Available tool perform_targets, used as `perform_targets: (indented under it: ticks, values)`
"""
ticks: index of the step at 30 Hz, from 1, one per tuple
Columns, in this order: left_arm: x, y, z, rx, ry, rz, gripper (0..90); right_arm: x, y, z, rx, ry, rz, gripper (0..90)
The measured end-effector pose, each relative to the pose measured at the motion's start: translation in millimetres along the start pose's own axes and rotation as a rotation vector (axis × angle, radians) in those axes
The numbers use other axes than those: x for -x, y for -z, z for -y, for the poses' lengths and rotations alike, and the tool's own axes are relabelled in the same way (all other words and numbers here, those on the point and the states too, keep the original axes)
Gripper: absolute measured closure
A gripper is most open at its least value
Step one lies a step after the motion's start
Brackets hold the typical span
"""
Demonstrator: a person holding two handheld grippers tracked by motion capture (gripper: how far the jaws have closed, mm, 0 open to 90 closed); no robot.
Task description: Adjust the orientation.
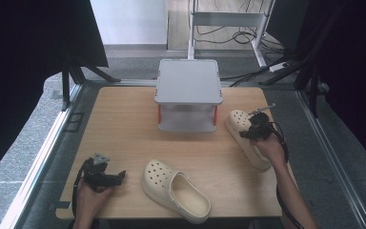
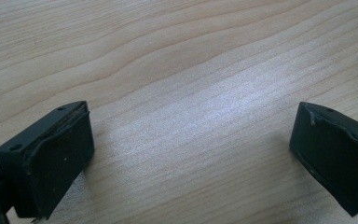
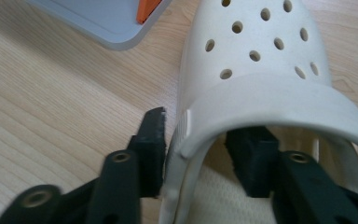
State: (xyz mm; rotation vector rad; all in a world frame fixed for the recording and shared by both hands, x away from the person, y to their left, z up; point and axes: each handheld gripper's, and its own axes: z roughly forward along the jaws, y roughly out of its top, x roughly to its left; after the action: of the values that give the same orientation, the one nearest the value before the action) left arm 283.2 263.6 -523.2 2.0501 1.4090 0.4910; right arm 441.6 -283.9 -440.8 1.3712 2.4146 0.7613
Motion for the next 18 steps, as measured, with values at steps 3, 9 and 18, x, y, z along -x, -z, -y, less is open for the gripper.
perform_targets:
  ticks: [3, 9, 18]
  values:
    - [0.0, 0.0, 0.0, 0.0, 0.0, 0.0, 0.0, 0.2, -2.9, -1.2, -0.009, -0.012, -0.031, 70.0]
    - [-0.1, -0.1, 0.0, 0.001, 0.0, 0.002, 0.0, -1.4, -1.4, 0.5, -0.005, -0.045, -0.028, 75.4]
    - [-0.1, -0.1, 0.0, 0.001, 0.0, 0.002, 0.0, -5.2, 19.2, 5.7, 0.019, -0.034, -0.002, 77.1]
